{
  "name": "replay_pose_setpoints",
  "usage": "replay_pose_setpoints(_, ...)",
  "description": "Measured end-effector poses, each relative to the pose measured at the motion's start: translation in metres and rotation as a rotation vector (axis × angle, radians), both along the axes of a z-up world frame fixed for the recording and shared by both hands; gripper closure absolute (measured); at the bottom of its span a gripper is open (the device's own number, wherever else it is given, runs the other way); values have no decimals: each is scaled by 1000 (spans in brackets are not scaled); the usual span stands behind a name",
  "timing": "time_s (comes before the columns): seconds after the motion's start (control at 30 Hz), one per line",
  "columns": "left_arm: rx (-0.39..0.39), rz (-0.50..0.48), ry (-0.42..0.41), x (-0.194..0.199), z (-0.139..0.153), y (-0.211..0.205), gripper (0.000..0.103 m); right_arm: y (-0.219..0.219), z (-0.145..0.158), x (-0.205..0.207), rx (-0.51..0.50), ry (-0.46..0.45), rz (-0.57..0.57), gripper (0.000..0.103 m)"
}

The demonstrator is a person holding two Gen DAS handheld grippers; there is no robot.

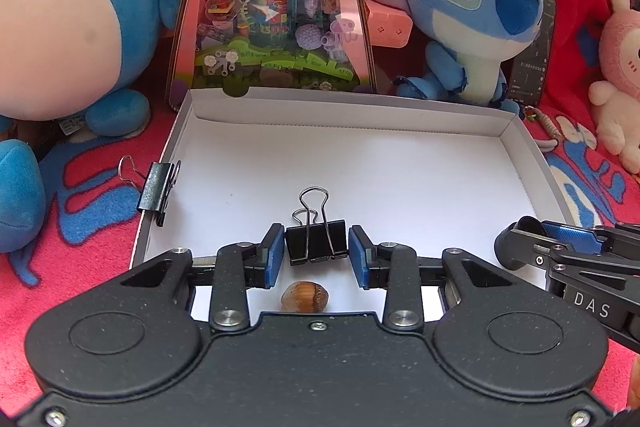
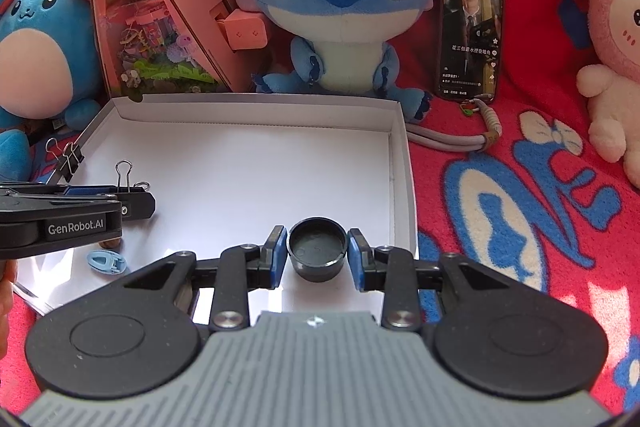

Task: Organize rigid objects
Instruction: 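Open the left gripper to drop the binder clip while the right releases the cap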

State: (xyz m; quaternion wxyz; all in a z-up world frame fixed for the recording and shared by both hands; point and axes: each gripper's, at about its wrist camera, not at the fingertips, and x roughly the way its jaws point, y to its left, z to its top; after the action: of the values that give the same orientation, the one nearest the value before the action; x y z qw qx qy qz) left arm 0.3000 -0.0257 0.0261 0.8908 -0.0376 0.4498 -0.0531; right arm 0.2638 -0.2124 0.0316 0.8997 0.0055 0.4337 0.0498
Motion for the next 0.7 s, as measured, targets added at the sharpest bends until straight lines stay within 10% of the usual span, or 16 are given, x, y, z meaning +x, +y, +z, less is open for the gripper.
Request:
replay_pose_setpoints(0.33, 19, -16, -17, -1, 0, -4, 70, 0, -1, 0, 6, -1, -3, 64)
replay_pose_setpoints(0.7, 41, -25, -56, -9, 5, -7, 49, -4, 1, -3, 26, -18, -16, 40)
